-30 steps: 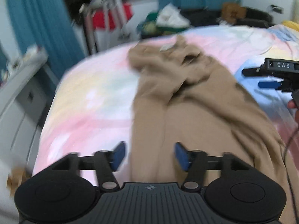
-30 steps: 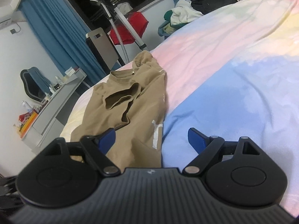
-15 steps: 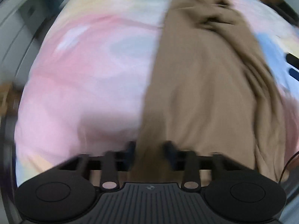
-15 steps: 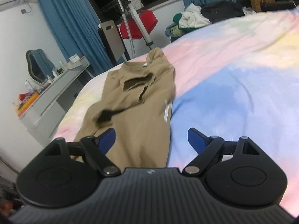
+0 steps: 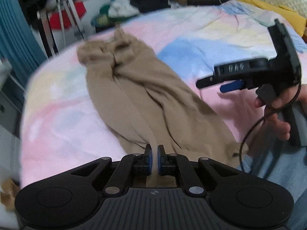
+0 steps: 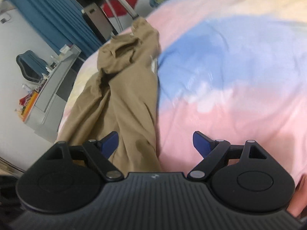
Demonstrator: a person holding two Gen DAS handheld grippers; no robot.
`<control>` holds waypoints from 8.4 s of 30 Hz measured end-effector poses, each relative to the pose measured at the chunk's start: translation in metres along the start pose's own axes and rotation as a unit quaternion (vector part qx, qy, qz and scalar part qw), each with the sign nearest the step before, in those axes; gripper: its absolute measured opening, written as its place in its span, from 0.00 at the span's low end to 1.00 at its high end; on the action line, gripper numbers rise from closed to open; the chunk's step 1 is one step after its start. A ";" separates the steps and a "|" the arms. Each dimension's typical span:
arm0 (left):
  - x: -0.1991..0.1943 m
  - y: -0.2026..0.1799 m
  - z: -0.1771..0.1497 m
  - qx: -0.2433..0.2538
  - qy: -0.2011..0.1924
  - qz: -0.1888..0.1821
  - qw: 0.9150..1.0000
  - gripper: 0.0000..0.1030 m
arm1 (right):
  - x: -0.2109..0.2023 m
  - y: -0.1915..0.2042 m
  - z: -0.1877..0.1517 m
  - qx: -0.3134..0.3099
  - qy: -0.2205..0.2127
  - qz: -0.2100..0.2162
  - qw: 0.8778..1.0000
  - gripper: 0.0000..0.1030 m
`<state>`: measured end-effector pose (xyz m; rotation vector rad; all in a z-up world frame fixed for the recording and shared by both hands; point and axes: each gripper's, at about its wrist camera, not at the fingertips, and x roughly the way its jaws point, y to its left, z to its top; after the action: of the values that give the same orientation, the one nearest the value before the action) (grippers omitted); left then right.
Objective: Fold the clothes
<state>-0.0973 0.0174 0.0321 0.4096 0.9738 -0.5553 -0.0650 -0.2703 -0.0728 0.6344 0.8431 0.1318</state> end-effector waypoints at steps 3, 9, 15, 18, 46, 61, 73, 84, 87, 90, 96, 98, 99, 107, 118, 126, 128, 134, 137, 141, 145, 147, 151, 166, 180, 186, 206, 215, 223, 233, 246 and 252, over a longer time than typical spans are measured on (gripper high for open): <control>0.021 0.005 -0.013 -0.004 0.036 -0.061 0.997 0.29 | 0.007 0.002 -0.007 -0.001 0.037 0.008 0.999 0.83; -0.010 0.051 -0.038 -0.059 -0.067 -0.188 0.978 0.60 | 0.020 0.010 -0.018 -0.005 0.102 0.023 0.995 0.83; 0.000 0.138 -0.062 -0.341 -0.143 -0.173 0.913 0.71 | 0.031 0.021 -0.028 -0.033 0.139 0.017 0.990 0.85; 0.020 0.144 -0.053 -0.358 -0.111 -0.149 0.915 0.70 | 0.029 0.028 -0.035 -0.044 0.157 0.034 0.986 0.84; -0.109 0.095 0.009 -0.213 -0.085 -0.185 0.956 0.08 | -0.122 0.086 0.055 -0.138 0.016 0.125 0.982 0.10; -0.144 0.035 -0.100 -0.249 -0.091 -0.229 0.937 0.08 | -0.183 0.055 -0.025 -0.149 0.024 0.171 0.974 0.10; -0.078 0.080 -0.029 -0.276 -0.168 -0.242 0.915 0.10 | -0.129 0.085 0.031 -0.168 -0.056 0.115 0.977 0.11; 0.058 0.156 0.098 -0.323 -0.205 -0.096 0.919 0.13 | 0.027 0.079 0.124 -0.124 -0.081 0.054 0.987 0.11; 0.112 0.165 0.103 -0.318 -0.174 -0.065 0.930 0.13 | 0.068 0.066 0.124 -0.138 -0.070 0.034 0.987 0.11; 0.155 0.174 0.101 -0.325 -0.134 -0.067 0.934 0.13 | 0.103 0.051 0.122 -0.141 -0.050 0.014 0.989 0.11; 0.185 0.180 0.110 -0.314 -0.121 -0.068 0.939 0.13 | 0.137 0.042 0.124 -0.150 -0.032 0.000 0.988 0.11; 0.188 0.178 0.110 -0.308 -0.124 -0.064 0.941 0.13 | 0.139 0.041 0.125 -0.147 -0.030 0.003 0.989 0.11; 0.188 0.176 0.110 -0.307 -0.126 -0.060 0.942 0.13 | 0.140 0.041 0.125 -0.145 -0.029 0.003 0.989 0.12; 0.132 0.146 0.097 -0.280 -0.169 -0.005 0.945 0.53 | 0.114 0.059 0.115 -0.172 -0.051 -0.011 0.984 0.31; 0.029 0.077 0.060 -0.190 -0.241 0.072 0.949 0.96 | 0.008 0.085 0.071 -0.220 -0.152 -0.024 0.963 0.72; -0.002 0.037 0.018 -0.180 -0.254 0.070 0.948 0.98 | -0.043 0.086 0.026 -0.225 -0.175 -0.024 0.958 0.72; -0.005 0.033 0.011 -0.177 -0.253 0.073 0.948 0.98 | -0.049 0.085 0.016 -0.223 -0.181 -0.027 0.957 0.72; -0.010 0.032 0.000 -0.176 -0.260 0.082 0.946 0.98 | -0.052 0.083 0.007 -0.216 -0.191 -0.030 0.957 0.85; -0.008 0.035 -0.001 -0.180 -0.263 0.080 0.944 0.99 | -0.050 0.080 0.009 -0.209 -0.199 -0.041 0.956 0.85; -0.001 0.036 0.001 -0.179 -0.256 0.075 0.947 0.99 | -0.047 0.073 0.011 -0.198 -0.204 -0.046 0.958 0.85; 0.010 0.035 0.004 -0.175 -0.241 0.075 0.952 0.99 | -0.043 0.072 0.012 -0.194 -0.206 -0.044 0.958 0.85; 0.015 0.038 0.004 -0.181 -0.231 0.061 0.954 0.99 | -0.040 0.070 0.013 -0.187 -0.201 -0.038 0.961 0.85; 0.019 0.045 0.005 -0.200 -0.215 0.042 0.955 0.98 | -0.034 0.060 0.016 -0.148 -0.178 -0.019 0.973 0.85; 0.054 0.116 -0.025 -0.437 -0.094 -0.094 0.889 0.98 | -0.003 -0.015 0.017 0.149 -0.034 0.067 0.986 0.86; 0.118 0.136 -0.023 -0.518 -0.094 -0.121 0.841 0.63 | 0.061 -0.018 0.007 0.234 0.010 0.098 0.967 0.60; 0.113 0.140 -0.015 -0.513 -0.113 -0.124 0.842 0.16 | 0.053 -0.011 0.012 0.212 -0.020 0.106 0.971 0.18; -0.044 0.098 -0.038 -0.476 -0.155 -0.156 0.851 0.09 | -0.074 0.032 0.001 0.164 -0.032 0.156 0.973 0.14; -0.047 0.097 -0.076 -0.521 -0.157 -0.195 0.816 0.10 | -0.098 0.033 -0.018 0.168 -0.022 0.167 0.971 0.14; 0.007 0.159 0.010 -0.551 -0.174 -0.200 0.791 0.14 | -0.029 0.038 0.058 0.223 -0.048 0.153 0.961 0.15; 0.126 0.208 0.074 -0.501 -0.178 -0.098 0.841 0.19 | 0.102 0.003 0.111 0.233 -0.019 0.117 0.965 0.16; 0.137 0.189 0.085 -0.410 -0.188 -0.045 0.891 0.41 | 0.127 0.014 0.120 0.088 -0.004 0.147 0.985 0.60; 0.112 0.154 0.087 -0.307 -0.222 0.035 0.925 0.72 | 0.101 0.054 0.105 -0.073 -0.090 0.142 0.983 0.78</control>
<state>0.1030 0.0615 -0.0075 -0.2415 0.6422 -0.2351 0.0866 -0.2401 -0.0560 0.6150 0.5591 0.3854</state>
